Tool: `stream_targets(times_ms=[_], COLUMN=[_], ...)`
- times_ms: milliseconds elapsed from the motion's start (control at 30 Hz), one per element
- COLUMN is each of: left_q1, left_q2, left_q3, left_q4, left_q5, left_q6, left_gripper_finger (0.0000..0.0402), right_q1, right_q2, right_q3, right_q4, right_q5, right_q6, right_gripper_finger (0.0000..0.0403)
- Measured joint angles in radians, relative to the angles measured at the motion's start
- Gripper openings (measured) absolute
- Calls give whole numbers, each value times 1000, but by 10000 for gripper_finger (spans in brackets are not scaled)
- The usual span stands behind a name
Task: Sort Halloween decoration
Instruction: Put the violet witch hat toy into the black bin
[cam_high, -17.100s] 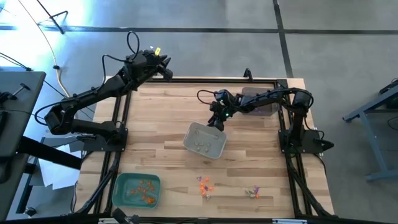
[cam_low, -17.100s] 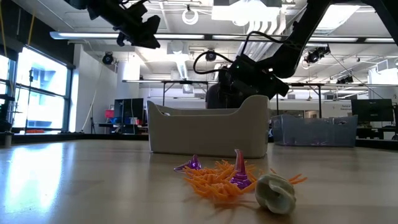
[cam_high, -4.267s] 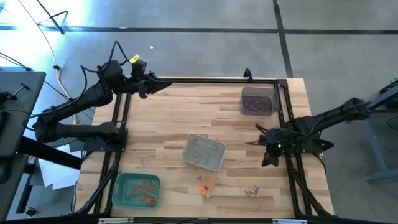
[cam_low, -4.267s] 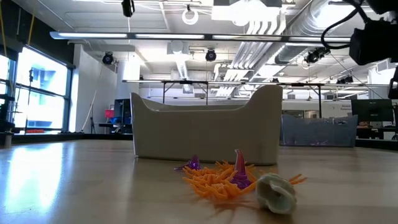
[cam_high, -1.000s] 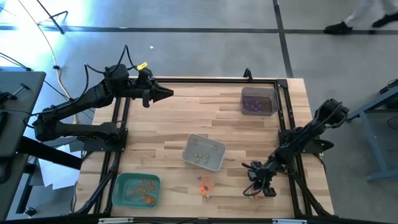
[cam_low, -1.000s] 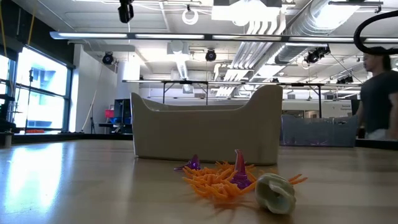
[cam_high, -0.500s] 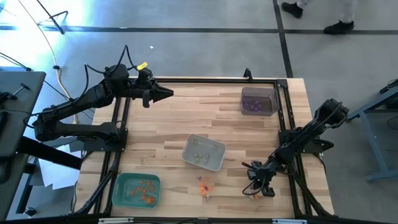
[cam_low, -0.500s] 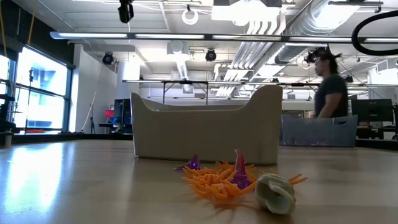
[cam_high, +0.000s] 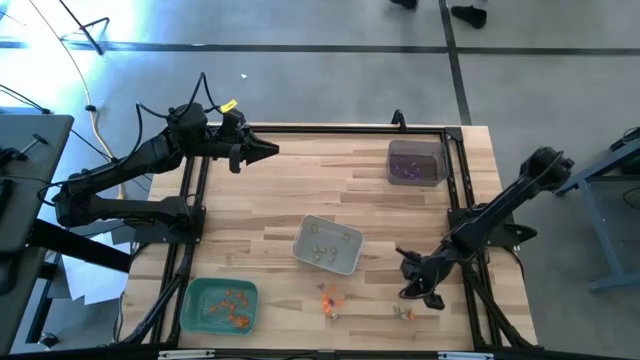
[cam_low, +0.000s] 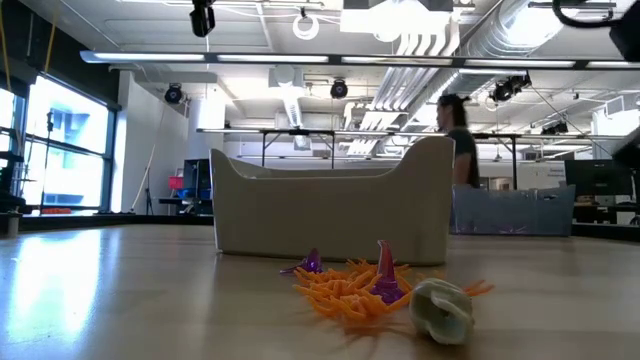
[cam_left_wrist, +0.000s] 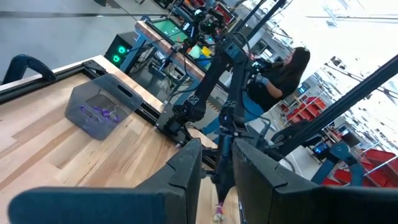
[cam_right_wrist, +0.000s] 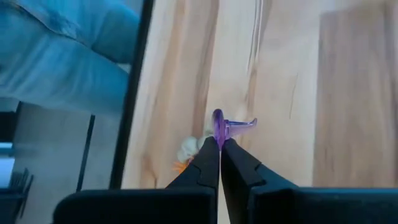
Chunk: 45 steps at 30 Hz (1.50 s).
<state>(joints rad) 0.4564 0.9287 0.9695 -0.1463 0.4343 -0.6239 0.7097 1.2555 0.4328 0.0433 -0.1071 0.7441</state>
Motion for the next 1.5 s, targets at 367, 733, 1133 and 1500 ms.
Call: stream_targets(times_ms=[367, 733, 1133, 1500], left_q1=[0, 0, 0, 0], left_q2=[0, 0, 0, 0], left_q3=[0, 0, 0, 0], left_q4=[1, 1, 2, 22], left_q5=[0, -2, -82, -83], left_q6=[0, 60, 60, 60], left_gripper_finger=[76, 76, 76, 76], right_q1=[-63, -215, -553, -1018], right_q2=[-281, -309, -259, -259], right_q3=[104, 516, 758, 774], right_q4=[-256, -769, -917, -953], right_q5=[208, 546, 813, 660], right_q6=[-85, -386, -370, -334], right_gripper_finger=[0, 0, 0, 0])
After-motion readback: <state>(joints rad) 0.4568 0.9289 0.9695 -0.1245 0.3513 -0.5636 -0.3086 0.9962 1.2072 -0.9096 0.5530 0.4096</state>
